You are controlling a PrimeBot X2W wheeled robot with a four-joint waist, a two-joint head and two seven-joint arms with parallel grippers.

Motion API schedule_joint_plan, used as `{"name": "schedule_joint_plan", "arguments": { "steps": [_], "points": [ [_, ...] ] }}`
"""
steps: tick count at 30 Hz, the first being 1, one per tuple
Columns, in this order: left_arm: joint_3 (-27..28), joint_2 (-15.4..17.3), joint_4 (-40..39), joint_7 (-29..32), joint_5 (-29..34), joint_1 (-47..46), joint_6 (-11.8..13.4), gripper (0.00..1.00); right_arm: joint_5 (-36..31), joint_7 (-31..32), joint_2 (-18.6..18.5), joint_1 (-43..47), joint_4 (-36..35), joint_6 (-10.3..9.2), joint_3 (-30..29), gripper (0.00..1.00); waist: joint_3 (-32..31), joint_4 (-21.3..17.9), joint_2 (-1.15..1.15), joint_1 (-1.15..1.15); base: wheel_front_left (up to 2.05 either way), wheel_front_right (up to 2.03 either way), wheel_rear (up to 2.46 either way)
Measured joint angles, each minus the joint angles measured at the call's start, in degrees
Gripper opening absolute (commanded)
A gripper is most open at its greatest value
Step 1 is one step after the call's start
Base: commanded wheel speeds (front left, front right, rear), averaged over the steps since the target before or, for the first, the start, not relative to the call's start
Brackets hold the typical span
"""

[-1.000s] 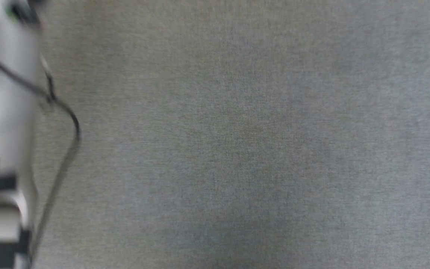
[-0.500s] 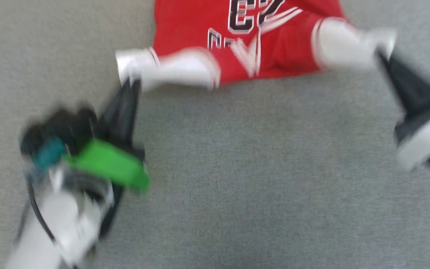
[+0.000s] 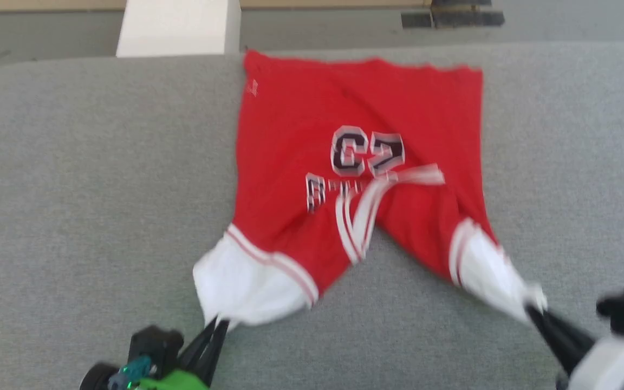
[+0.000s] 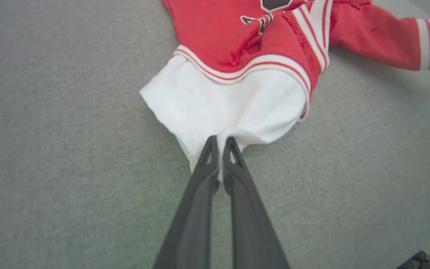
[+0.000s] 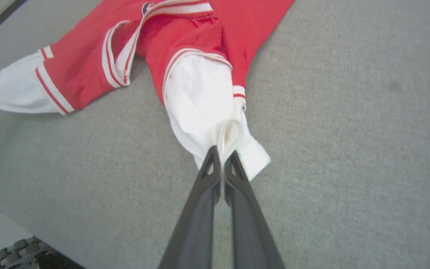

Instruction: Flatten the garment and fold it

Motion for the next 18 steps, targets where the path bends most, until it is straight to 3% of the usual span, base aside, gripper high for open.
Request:
{"name": "schedule_joint_plan", "arguments": {
  "steps": [8, 18],
  "points": [
    [0.1, 2.33, 4.38, 1.52, -2.25, 6.15, 0.22, 0.0, -1.88, -0.77, -1.04, 10.0, 5.38, 0.0, 0.4, 0.0, -2.7, 0.34, 0.0, 0.0, 0.0, 0.0, 0.0],
    [1.82, 2.77, 1.23, 1.47, -4.72, 9.14, 2.03, 0.0, -1.11, -2.03, 0.68, 10.92, 6.62, 0.0, -0.35, 0.0, -4.93, 0.0, 0.0, 0.0, 0.0, 0.0, 0.0]
  ]
}}
